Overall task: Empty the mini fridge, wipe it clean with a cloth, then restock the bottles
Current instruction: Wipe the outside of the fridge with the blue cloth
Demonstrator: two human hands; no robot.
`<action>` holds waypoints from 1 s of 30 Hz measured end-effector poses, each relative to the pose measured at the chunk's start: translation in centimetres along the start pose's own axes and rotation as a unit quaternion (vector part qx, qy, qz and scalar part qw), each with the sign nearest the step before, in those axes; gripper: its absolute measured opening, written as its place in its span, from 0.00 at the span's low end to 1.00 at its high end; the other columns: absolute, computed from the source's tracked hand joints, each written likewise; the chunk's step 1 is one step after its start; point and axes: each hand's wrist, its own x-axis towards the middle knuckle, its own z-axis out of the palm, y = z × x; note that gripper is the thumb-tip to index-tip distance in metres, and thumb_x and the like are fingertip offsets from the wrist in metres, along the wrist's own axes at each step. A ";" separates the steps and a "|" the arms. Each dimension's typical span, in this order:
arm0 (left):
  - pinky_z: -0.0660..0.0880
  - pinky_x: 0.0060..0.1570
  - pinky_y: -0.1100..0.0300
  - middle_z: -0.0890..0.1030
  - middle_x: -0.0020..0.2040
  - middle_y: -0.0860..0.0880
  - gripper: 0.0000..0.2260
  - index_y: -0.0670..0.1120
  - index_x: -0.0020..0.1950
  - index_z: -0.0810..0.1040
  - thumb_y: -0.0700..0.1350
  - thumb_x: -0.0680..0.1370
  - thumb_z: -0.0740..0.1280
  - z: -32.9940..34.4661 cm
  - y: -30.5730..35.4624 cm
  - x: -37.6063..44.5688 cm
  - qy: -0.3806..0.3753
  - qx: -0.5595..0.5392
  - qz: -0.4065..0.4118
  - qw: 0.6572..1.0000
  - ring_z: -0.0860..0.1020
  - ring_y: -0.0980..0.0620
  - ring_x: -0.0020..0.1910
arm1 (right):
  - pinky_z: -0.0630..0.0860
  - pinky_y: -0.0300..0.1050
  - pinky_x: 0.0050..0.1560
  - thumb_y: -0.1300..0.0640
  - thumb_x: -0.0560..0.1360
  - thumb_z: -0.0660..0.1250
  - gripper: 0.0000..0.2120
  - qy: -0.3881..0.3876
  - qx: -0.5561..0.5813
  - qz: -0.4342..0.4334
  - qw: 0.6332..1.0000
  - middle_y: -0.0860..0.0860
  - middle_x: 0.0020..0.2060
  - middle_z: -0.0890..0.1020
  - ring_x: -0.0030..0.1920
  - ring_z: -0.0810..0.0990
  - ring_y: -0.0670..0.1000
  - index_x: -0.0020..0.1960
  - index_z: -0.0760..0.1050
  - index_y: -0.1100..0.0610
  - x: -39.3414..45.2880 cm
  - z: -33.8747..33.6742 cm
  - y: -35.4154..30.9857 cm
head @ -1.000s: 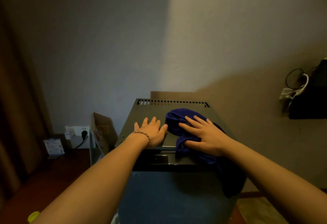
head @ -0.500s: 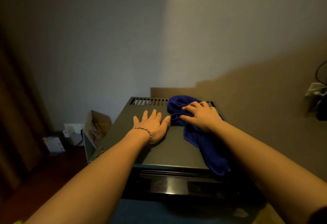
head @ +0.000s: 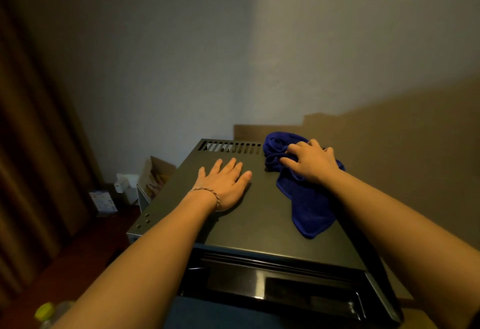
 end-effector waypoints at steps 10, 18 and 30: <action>0.42 0.76 0.39 0.45 0.81 0.55 0.28 0.55 0.81 0.47 0.63 0.82 0.40 -0.1 0.4 -0.3 -0.004 0.013 -0.011 1.000 0.44 0.49 0.80 | 0.65 0.51 0.54 0.28 0.71 0.42 0.30 0.021 0.002 -0.097 0.995 0.41 0.55 0.71 0.59 0.66 0.47 0.58 0.71 0.42 -14.4 -2.6 -1.2; 0.44 0.76 0.40 0.45 0.81 0.53 0.30 0.53 0.81 0.48 0.64 0.82 0.41 0.2 0.5 -2.2 -0.003 0.009 -0.002 1.000 0.45 0.46 0.80 | 0.67 0.53 0.58 0.27 0.72 0.44 0.27 0.033 -0.005 -0.057 0.998 0.41 0.56 0.70 0.59 0.67 0.47 0.59 0.70 0.41 -19.8 -3.4 -3.3; 0.44 0.74 0.36 0.47 0.81 0.53 0.29 0.52 0.80 0.52 0.63 0.82 0.43 0.1 2.0 -2.8 -0.014 -0.002 0.003 1.000 0.46 0.46 0.80 | 0.41 0.80 0.68 0.19 0.69 0.45 0.39 -0.022 -0.003 -0.081 0.996 0.42 0.80 0.38 0.79 0.38 0.60 0.75 0.34 0.29 -18.4 -3.2 -6.6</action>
